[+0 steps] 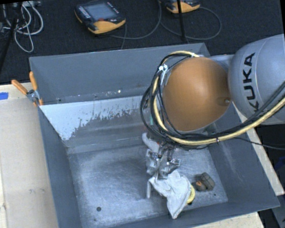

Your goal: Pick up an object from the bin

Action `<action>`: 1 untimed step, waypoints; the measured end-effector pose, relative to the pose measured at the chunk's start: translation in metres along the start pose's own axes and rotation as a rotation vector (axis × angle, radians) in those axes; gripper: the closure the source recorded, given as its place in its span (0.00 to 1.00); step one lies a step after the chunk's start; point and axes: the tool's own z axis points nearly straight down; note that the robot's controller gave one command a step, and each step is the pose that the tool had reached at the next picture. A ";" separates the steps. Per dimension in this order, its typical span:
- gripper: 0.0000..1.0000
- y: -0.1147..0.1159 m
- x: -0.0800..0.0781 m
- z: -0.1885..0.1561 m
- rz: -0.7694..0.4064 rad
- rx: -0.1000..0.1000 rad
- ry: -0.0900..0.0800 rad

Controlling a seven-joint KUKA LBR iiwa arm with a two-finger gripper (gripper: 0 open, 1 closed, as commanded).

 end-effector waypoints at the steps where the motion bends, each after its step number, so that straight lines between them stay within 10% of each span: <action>1: 1.00 0.000 0.000 0.000 0.001 0.000 0.000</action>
Offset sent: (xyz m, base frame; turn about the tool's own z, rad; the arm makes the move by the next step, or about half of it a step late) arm 0.0002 -0.0021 0.0788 0.0028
